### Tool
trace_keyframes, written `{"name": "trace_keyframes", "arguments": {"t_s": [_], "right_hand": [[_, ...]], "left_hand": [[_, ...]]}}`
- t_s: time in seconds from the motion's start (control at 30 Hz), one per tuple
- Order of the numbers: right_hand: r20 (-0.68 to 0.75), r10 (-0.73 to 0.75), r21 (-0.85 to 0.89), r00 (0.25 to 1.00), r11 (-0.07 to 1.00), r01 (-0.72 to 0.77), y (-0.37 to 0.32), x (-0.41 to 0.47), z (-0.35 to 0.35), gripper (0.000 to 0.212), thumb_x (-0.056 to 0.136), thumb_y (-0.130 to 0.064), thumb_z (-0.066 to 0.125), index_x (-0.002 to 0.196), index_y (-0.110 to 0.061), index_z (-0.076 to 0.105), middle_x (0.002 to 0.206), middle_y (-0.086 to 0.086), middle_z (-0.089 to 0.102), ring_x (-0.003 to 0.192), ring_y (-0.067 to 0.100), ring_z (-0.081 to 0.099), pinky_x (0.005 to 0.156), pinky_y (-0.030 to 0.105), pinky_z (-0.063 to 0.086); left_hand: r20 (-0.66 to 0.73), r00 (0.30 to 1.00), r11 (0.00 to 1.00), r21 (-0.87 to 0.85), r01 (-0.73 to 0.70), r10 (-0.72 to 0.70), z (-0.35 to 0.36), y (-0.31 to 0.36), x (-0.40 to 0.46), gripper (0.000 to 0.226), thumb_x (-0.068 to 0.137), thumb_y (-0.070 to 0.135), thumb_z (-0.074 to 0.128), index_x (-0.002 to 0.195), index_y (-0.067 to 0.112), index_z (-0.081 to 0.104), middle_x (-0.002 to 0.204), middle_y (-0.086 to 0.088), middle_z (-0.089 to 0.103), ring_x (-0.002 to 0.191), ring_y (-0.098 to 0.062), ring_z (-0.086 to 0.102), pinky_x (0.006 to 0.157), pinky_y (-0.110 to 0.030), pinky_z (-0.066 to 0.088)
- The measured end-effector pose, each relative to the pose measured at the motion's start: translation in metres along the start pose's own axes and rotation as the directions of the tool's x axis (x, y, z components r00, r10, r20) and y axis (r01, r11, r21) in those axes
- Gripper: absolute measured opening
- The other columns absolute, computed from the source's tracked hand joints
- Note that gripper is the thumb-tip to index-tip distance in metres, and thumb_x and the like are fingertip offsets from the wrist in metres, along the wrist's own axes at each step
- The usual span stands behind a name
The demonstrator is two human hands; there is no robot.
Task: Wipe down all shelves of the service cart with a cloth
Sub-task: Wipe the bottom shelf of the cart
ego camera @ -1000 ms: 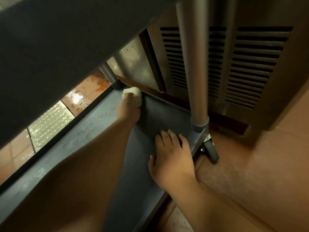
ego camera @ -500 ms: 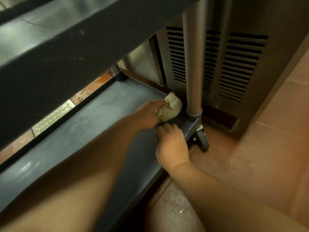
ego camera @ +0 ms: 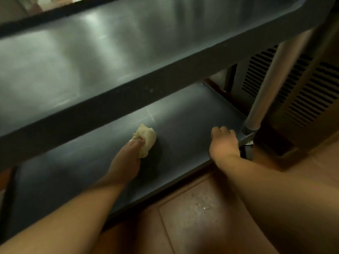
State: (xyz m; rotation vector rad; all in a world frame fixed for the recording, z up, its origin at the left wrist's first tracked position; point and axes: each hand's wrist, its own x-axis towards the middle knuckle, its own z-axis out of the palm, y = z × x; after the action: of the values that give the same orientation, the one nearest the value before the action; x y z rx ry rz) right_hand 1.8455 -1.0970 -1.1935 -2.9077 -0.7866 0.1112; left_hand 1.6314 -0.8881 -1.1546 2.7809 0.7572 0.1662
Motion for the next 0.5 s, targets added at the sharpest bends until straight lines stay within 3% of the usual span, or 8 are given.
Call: {"name": "trace_keyframes", "arguments": {"t_s": [0.1, 0.23, 0.4, 0.5], "right_hand": [[0.027, 0.004, -0.055, 1.000, 0.998, -0.003, -0.003, 0.009, 0.005, 0.021, 0.091, -0.011, 0.047, 0.111, -0.017, 0.047, 0.115, 0.010, 0.054, 0.108, 0.032, 0.051, 0.084, 0.038, 0.039], [0.013, 0.002, -0.129, 1.000, 0.992, 0.000, -0.001, 0.016, 0.008, 0.020, 0.088, -0.016, 0.055, 0.107, -0.017, 0.052, 0.109, 0.012, 0.057, 0.102, 0.031, 0.054, 0.086, 0.039, 0.040], [-0.046, 0.024, -0.180, 0.999, 0.983, -0.032, -0.005, 0.014, 0.008, 0.015, 0.086, -0.017, 0.059, 0.101, -0.015, 0.053, 0.102, 0.011, 0.058, 0.097, 0.030, 0.055, 0.086, 0.038, 0.040], [-0.016, 0.038, -0.179, 0.999, 0.983, -0.041, -0.008, 0.014, 0.003, 0.015, 0.088, -0.017, 0.058, 0.102, -0.014, 0.053, 0.107, 0.015, 0.057, 0.103, 0.032, 0.054, 0.091, 0.040, 0.040]], "left_hand": [[-0.062, 0.987, 0.983, -0.119, 0.137, -0.145, -0.016, -0.035, -0.049, 0.052, 0.090, -0.002, 0.049, 0.139, 0.017, 0.048, 0.146, -0.006, 0.045, 0.133, -0.023, 0.043, 0.113, -0.036, 0.031], [0.006, 0.941, 0.941, -0.025, 0.339, -0.339, -0.027, -0.041, -0.076, 0.060, 0.090, 0.002, 0.050, 0.145, 0.021, 0.038, 0.152, -0.006, 0.037, 0.135, -0.026, 0.041, 0.111, -0.032, 0.030], [0.025, 0.937, 0.933, -0.087, 0.349, -0.348, -0.028, -0.029, -0.093, 0.065, 0.088, 0.005, 0.055, 0.148, 0.018, 0.034, 0.155, -0.004, 0.032, 0.138, -0.021, 0.037, 0.110, -0.029, 0.033], [0.055, 0.954, 0.955, -0.007, 0.295, -0.294, -0.026, -0.049, -0.118, 0.066, 0.089, 0.004, 0.051, 0.149, 0.024, 0.031, 0.156, 0.001, 0.029, 0.139, -0.020, 0.035, 0.110, -0.030, 0.033]]}}
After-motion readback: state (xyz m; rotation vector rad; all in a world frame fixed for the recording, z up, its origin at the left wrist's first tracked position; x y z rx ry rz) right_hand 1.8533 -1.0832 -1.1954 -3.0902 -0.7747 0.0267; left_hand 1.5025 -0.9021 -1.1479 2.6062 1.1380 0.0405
